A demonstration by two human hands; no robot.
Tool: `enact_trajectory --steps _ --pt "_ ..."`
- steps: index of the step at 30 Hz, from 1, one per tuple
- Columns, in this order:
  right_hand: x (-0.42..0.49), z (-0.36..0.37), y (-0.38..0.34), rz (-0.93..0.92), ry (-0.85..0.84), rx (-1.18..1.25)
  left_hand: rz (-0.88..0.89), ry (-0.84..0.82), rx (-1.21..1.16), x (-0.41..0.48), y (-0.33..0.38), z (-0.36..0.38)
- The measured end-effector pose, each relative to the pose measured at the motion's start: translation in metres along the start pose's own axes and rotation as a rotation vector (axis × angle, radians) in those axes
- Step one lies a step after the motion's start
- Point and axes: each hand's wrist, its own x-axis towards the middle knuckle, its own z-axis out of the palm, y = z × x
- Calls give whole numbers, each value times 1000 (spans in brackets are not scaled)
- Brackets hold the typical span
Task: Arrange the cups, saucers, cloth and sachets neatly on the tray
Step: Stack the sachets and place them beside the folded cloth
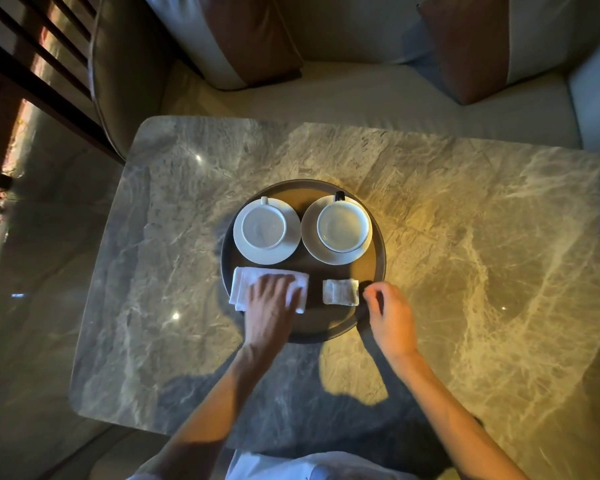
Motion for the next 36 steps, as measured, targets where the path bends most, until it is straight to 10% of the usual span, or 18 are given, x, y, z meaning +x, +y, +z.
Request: enact_trajectory --steps 4,13,36 --pt "-21 23 -38 299 -195 264 -566 -27 -80 -7 -46 -19" --pt "-24 92 -93 996 -127 943 -788 -223 -458 7 -82 -14" --pt "-28 102 -90 940 -53 1007 -711 -248 -502 -4 -68 -24"
